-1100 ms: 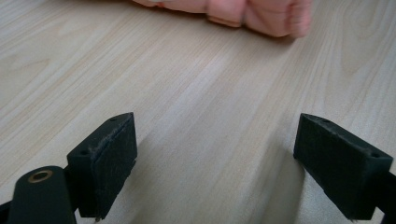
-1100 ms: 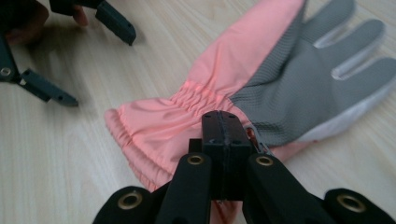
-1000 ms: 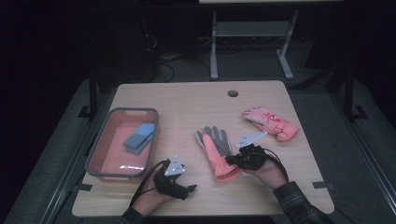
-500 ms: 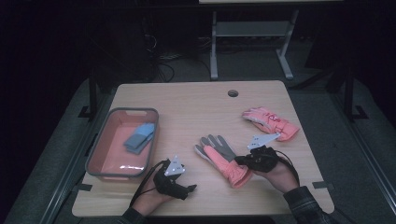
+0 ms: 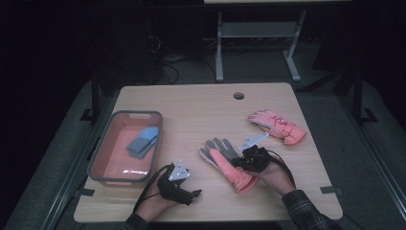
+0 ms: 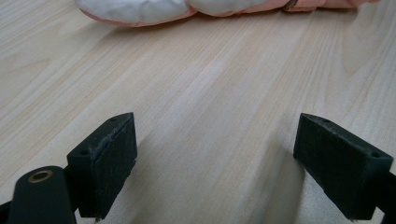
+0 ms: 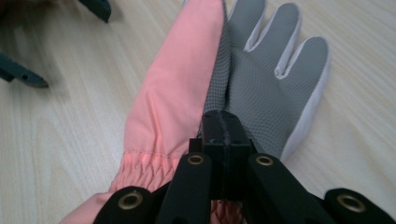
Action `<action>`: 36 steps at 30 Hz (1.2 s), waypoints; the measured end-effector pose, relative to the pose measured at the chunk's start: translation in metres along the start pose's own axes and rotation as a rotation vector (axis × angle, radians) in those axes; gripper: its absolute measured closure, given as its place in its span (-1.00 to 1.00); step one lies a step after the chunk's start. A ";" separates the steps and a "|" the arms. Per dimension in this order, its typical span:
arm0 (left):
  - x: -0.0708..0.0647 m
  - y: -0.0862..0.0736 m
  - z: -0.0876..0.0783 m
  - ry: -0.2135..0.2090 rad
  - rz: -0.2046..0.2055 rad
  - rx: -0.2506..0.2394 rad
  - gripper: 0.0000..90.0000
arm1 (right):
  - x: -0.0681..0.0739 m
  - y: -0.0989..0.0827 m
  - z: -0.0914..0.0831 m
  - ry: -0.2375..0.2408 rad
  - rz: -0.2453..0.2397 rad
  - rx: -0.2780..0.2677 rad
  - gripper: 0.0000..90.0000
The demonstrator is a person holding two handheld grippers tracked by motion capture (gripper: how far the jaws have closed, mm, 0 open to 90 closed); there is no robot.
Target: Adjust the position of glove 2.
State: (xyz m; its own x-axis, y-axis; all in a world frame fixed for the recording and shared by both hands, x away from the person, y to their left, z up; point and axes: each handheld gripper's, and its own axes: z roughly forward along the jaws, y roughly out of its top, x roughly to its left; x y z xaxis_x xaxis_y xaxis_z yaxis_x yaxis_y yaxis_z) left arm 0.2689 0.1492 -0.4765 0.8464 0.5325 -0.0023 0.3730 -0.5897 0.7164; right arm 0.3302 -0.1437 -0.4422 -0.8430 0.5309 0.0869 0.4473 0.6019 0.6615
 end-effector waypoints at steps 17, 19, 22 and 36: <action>0.000 0.000 0.000 0.000 -0.005 -0.004 -0.72 | 0.035 -0.005 0.003 0.112 -0.080 0.011 1.00; 0.000 0.000 0.000 0.000 -0.006 -0.005 -0.72 | 0.042 -0.006 0.002 0.130 -0.094 0.017 1.00; 0.000 0.000 0.000 0.000 -0.006 -0.005 -0.72 | 0.048 -0.008 0.001 0.141 -0.124 0.024 1.00; 0.000 0.000 0.000 0.000 -0.005 -0.003 -0.72 | 0.019 0.001 -0.028 0.081 -0.047 -0.076 0.89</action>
State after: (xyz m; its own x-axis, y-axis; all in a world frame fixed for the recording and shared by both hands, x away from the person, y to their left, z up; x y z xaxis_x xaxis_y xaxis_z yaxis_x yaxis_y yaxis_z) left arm 0.2688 0.1489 -0.4767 0.8449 0.5349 -0.0058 0.3756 -0.5854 0.7185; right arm 0.3063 -0.1498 -0.4188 -0.8851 0.4515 0.1129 0.3859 0.5764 0.7203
